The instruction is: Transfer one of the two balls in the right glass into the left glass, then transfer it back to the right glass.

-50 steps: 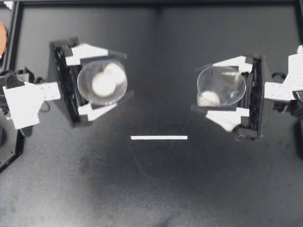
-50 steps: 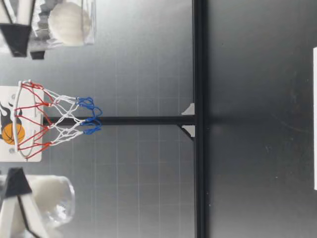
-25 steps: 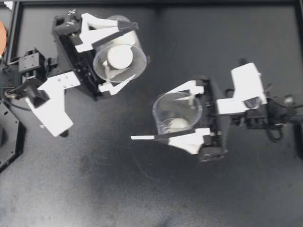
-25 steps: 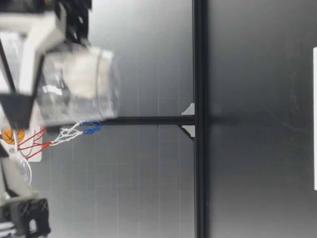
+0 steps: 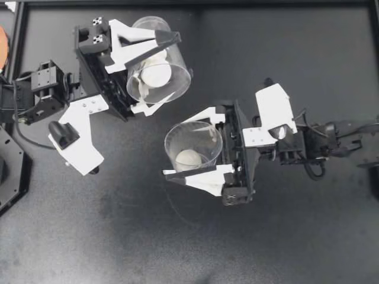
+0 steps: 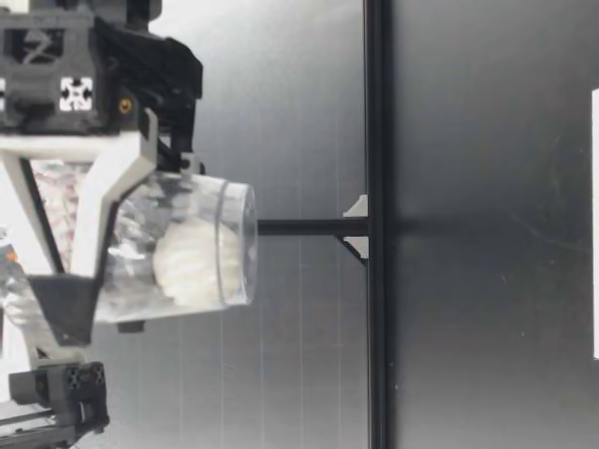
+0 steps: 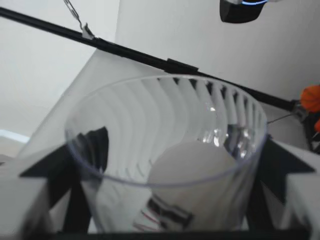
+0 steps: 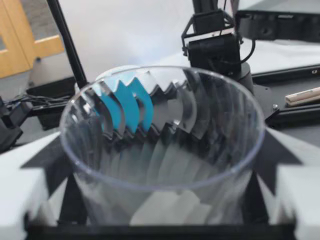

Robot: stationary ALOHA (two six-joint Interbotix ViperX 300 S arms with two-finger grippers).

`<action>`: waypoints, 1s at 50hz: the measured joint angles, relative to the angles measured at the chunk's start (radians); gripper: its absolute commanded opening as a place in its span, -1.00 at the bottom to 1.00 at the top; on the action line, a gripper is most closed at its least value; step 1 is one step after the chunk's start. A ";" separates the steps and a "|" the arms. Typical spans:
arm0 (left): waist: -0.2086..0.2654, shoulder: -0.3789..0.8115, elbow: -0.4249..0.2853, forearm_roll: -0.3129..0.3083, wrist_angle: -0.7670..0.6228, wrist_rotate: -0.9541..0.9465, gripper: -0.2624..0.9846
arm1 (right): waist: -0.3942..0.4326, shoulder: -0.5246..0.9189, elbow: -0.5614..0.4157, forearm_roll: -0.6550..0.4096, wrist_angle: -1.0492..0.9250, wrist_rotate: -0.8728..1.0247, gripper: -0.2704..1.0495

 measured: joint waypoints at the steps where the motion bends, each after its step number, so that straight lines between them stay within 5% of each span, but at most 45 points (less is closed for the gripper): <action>1: 0.000 0.000 0.000 0.000 0.000 0.009 0.55 | 0.000 0.003 -0.003 0.000 0.000 0.000 0.50; 50: 0.000 0.003 0.003 0.002 0.000 0.156 0.55 | 0.002 0.044 -0.061 -0.011 0.071 0.002 0.50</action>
